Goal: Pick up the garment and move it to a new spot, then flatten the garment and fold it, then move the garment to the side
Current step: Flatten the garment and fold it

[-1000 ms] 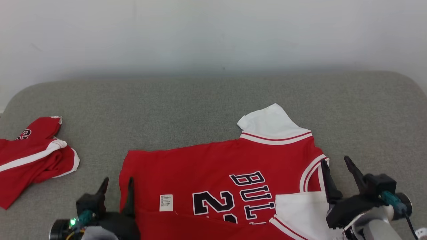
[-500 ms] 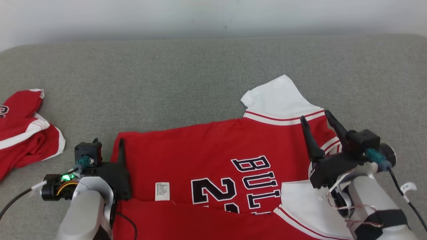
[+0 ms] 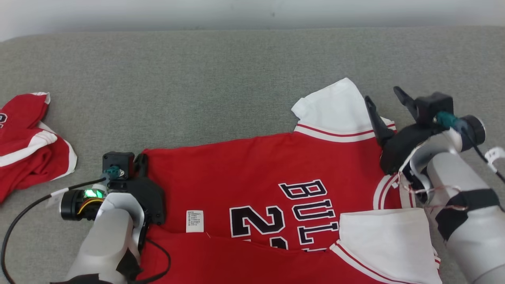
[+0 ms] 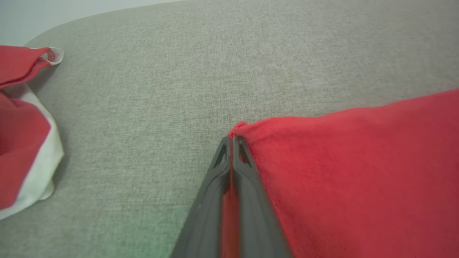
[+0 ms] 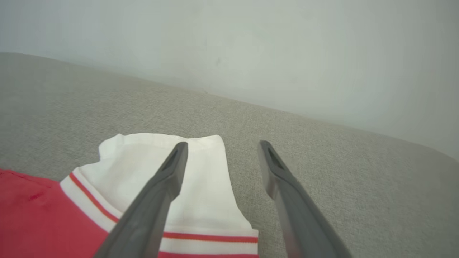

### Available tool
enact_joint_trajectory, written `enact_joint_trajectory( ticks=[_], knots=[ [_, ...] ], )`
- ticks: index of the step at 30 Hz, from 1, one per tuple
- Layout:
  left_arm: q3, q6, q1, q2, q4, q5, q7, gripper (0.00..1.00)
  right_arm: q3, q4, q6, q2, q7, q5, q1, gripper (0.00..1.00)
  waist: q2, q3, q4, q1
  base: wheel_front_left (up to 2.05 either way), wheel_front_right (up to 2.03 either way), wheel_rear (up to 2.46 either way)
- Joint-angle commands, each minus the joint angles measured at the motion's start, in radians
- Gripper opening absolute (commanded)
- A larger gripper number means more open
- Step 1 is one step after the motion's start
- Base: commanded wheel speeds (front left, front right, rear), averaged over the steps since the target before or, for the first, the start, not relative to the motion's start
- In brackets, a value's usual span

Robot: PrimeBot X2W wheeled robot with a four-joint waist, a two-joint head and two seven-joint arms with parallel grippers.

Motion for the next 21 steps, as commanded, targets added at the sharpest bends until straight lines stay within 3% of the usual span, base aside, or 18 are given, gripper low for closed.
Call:
enact_joint_trajectory(
  ticks=[1, 9, 21],
  knots=[
    [-0.01, -0.005, -0.001, -0.005, 0.018, 0.003, 0.01, 0.0, 0.016, 0.027, -0.003, -0.006, 0.033, 0.02, -0.036, 1.0, -0.0001, 0.007, 0.013, 0.0, 0.0, 0.0, 0.0],
    [-0.045, 0.003, -0.033, -0.024, -0.019, 0.0, -0.068, 0.0, 0.037, 0.183, -0.003, -0.04, 0.196, 0.073, -0.175, 1.0, -0.0001, 0.034, 0.077, 0.0, 0.0, 0.0, 0.0],
    [-0.145, -0.013, -0.038, -0.033, -0.14, -0.05, -0.093, 0.0, 0.083, 0.312, -0.003, -0.067, 0.273, 0.065, -0.307, 0.97, -0.0001, 0.121, 0.165, 0.0, 0.0, 0.0, 0.0]
  ],
)
